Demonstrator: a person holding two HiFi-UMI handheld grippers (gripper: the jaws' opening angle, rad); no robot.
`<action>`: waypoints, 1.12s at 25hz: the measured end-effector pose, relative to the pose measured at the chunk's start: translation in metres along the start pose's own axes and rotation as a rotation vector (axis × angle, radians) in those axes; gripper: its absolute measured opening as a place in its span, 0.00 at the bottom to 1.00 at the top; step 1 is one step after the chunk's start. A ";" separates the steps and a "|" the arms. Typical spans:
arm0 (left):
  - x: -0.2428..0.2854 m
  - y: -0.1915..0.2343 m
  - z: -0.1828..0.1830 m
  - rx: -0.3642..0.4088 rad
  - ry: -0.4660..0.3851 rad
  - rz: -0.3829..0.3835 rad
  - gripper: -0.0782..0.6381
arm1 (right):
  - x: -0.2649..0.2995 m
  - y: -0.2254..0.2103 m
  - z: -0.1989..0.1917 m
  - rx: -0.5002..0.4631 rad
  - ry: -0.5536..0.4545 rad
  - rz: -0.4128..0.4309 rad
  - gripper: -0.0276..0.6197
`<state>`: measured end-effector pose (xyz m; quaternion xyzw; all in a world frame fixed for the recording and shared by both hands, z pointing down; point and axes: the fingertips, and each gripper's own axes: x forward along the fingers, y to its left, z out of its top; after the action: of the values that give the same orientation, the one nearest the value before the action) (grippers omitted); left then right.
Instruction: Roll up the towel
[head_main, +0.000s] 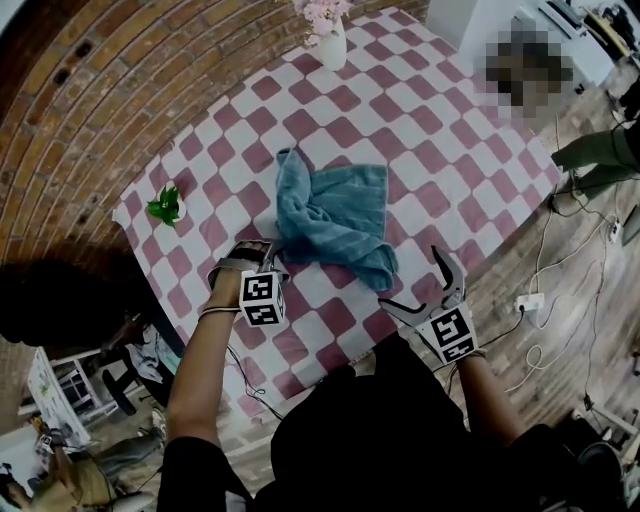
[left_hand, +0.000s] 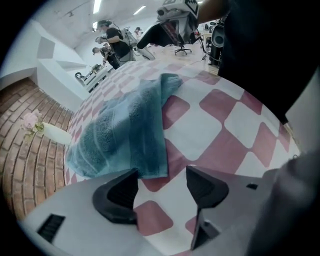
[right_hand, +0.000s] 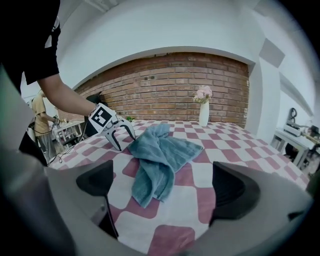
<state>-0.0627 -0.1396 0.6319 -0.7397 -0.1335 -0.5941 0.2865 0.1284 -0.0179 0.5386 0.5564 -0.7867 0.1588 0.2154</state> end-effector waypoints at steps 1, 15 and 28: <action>0.002 0.000 0.000 0.008 0.005 -0.022 0.53 | 0.003 -0.001 -0.004 0.007 0.007 0.011 0.96; 0.008 0.006 0.008 0.032 0.028 -0.294 0.28 | 0.022 -0.028 -0.019 0.074 0.016 0.085 0.95; -0.015 0.011 0.018 -0.194 -0.102 -0.085 0.15 | 0.042 -0.017 -0.032 0.081 0.079 0.232 0.95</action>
<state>-0.0459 -0.1357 0.6124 -0.7869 -0.1210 -0.5774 0.1812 0.1379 -0.0423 0.5876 0.4632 -0.8297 0.2359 0.2036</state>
